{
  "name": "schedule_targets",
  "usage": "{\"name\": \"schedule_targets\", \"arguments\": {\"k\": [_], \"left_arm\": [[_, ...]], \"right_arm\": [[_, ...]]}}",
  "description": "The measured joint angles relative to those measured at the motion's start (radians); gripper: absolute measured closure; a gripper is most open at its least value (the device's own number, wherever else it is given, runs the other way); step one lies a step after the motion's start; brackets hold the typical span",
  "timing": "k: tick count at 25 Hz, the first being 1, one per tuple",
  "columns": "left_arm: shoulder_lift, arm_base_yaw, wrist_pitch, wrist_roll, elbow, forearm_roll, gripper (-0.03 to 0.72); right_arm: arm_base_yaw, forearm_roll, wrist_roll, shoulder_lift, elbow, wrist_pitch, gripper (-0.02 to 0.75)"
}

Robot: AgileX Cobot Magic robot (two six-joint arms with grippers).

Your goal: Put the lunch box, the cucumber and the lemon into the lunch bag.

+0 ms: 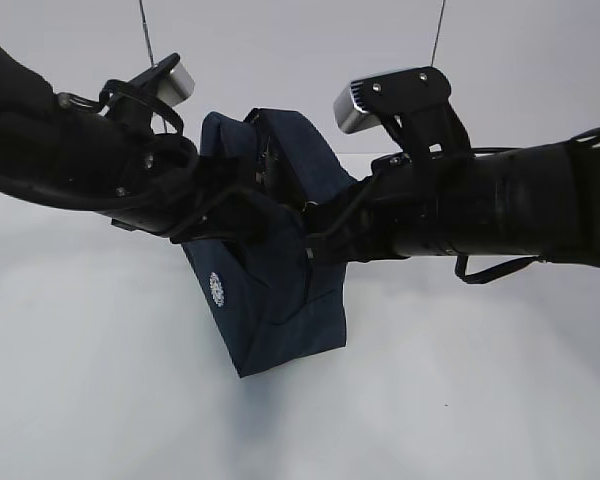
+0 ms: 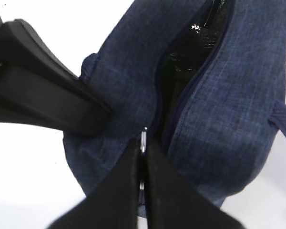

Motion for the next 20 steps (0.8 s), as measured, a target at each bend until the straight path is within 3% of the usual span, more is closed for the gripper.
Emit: {"name": "schedule_targets", "arguments": {"k": [20], "left_arm": [[0.0,0.0,-0.002,0.0,0.0,0.002,0.692]], "right_arm": [[0.0,0.0,0.004,0.0,-0.033,0.0,0.73]]}}
